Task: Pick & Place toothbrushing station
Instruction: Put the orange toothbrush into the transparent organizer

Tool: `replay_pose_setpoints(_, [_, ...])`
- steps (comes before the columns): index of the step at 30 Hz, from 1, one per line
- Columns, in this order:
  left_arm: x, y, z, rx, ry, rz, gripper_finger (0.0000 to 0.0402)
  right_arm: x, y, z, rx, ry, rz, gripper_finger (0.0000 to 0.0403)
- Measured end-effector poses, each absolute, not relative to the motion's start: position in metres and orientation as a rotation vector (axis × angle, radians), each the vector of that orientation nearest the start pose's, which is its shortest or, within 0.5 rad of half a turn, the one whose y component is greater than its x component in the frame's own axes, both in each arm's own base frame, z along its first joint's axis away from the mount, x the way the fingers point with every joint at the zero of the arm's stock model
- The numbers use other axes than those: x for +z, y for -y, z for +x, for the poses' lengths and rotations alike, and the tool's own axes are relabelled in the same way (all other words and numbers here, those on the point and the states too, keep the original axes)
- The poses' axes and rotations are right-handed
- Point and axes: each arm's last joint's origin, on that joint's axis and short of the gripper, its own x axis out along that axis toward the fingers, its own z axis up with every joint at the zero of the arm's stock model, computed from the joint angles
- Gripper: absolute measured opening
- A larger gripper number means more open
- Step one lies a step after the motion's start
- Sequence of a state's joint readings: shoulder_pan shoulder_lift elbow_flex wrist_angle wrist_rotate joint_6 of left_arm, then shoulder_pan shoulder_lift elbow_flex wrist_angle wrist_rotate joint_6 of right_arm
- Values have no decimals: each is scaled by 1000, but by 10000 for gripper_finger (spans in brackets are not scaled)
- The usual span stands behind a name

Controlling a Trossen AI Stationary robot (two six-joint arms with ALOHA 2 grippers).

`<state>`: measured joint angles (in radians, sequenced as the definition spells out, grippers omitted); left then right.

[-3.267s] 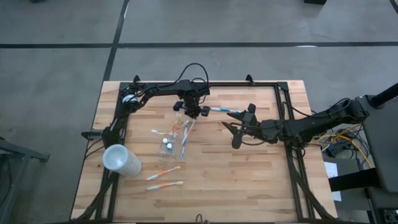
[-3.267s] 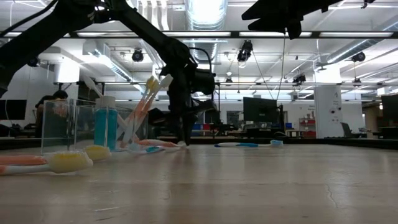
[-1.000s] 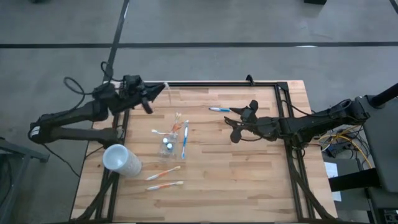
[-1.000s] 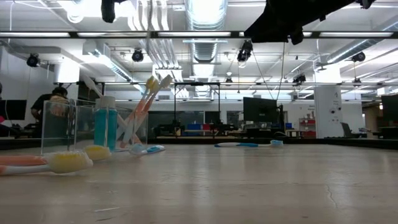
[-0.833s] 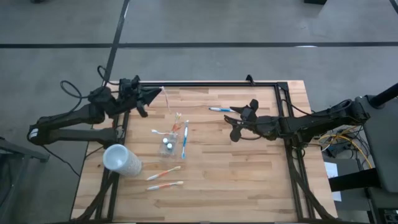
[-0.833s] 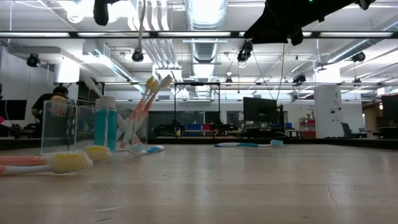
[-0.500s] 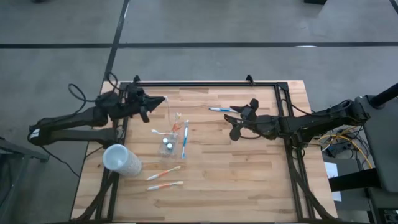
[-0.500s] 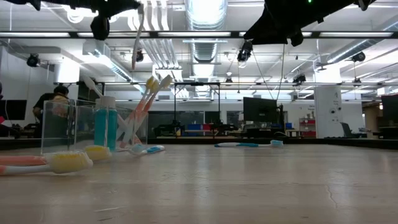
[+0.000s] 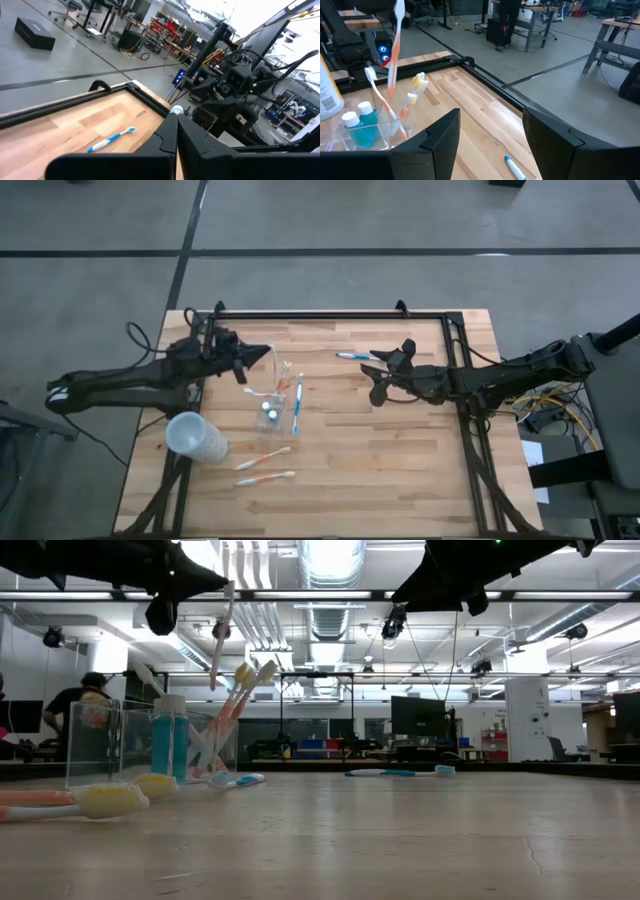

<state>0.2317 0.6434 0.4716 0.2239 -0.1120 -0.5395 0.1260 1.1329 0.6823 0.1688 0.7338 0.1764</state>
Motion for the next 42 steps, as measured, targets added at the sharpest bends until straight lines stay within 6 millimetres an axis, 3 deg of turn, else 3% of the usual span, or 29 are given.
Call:
replay_pose_setpoints(19, [241, -40, 152, 365, 72, -613, 7, 265, -11, 241, -624, -206, 50, 210])
replay_pose_setpoints(34, [236, -39, 152, 352, 32, -501, 21, 265, -11, 241, -624, -206, 50, 210])
replay_pose_setpoints(42, [230, -39, 151, 364, -21, -522, 23, 265, -11, 241, -624, -206, 50, 210])
